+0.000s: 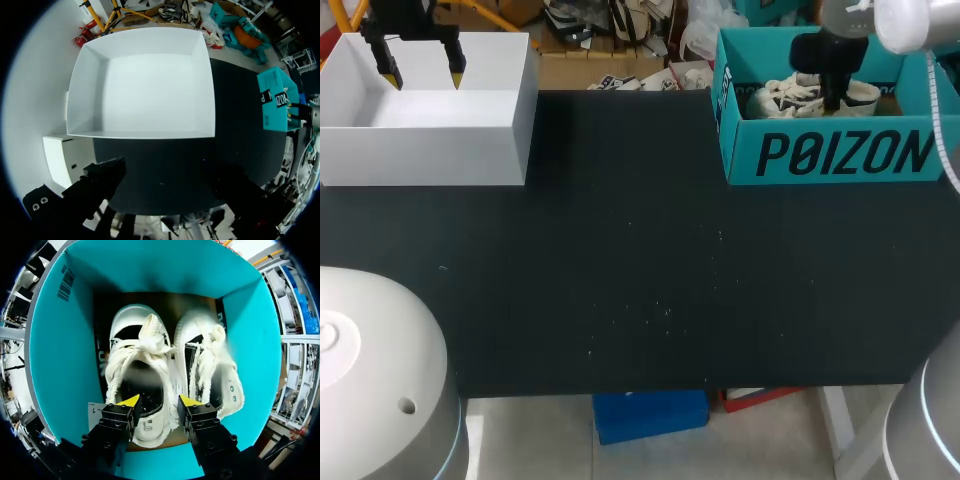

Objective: Take the shoe out of the shoebox, open the shoe tongue, remove and reinsert the insole, then place the shoe into the shoebox

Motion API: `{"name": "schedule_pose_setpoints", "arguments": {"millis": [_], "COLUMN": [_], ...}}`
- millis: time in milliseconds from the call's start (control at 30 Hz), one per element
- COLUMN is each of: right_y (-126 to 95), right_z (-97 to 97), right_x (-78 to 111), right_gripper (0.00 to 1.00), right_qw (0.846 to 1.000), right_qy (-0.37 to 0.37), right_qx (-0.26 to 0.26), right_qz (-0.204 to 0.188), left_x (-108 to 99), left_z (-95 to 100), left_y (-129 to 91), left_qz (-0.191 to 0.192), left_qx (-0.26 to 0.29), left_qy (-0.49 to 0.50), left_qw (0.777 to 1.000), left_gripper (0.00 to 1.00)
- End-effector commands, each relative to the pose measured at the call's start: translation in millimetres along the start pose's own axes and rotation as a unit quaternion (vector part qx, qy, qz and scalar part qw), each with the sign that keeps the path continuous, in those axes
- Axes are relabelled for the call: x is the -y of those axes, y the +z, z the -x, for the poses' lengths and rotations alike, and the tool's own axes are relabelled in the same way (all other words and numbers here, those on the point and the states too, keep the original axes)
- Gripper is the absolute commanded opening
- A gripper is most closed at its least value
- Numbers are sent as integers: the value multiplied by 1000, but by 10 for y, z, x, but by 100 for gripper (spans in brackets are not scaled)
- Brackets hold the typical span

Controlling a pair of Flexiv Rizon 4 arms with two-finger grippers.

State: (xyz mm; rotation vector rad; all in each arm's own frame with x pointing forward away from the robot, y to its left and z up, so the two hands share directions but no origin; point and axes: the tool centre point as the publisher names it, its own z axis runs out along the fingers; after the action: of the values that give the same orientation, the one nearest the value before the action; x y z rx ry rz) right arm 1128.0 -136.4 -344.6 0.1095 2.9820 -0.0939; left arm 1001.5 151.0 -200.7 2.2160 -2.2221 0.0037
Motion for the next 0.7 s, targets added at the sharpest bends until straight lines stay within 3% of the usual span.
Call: {"name": "schedule_pose_setpoints", "arguments": {"millis": [33, 567, 667, 700], "right_y": [170, 561, 614, 629], "right_z": [71, 84, 71, 68], "right_x": [-35, -105, -102, -98], "right_gripper": [45, 38, 31, 22], "right_qw": [1000, 1000, 999, 999], "right_qy": [0, -10, -9, -9], "right_qx": [-6, -27, -30, -31], "right_qz": [1, -6, -9, -10], "left_x": [-5, -5, -5, -5], "left_z": [-6, -6, -6, -6], "left_y": [-5, -5, -5, -5], "left_qz": [0, 0, 0, 0], "left_qx": [1, 1, 1, 1], "left_qy": [-1, -1, -1, -1], "left_qw": [1000, 1000, 1000, 1000], "left_gripper": [100, 100, 100, 100]}}
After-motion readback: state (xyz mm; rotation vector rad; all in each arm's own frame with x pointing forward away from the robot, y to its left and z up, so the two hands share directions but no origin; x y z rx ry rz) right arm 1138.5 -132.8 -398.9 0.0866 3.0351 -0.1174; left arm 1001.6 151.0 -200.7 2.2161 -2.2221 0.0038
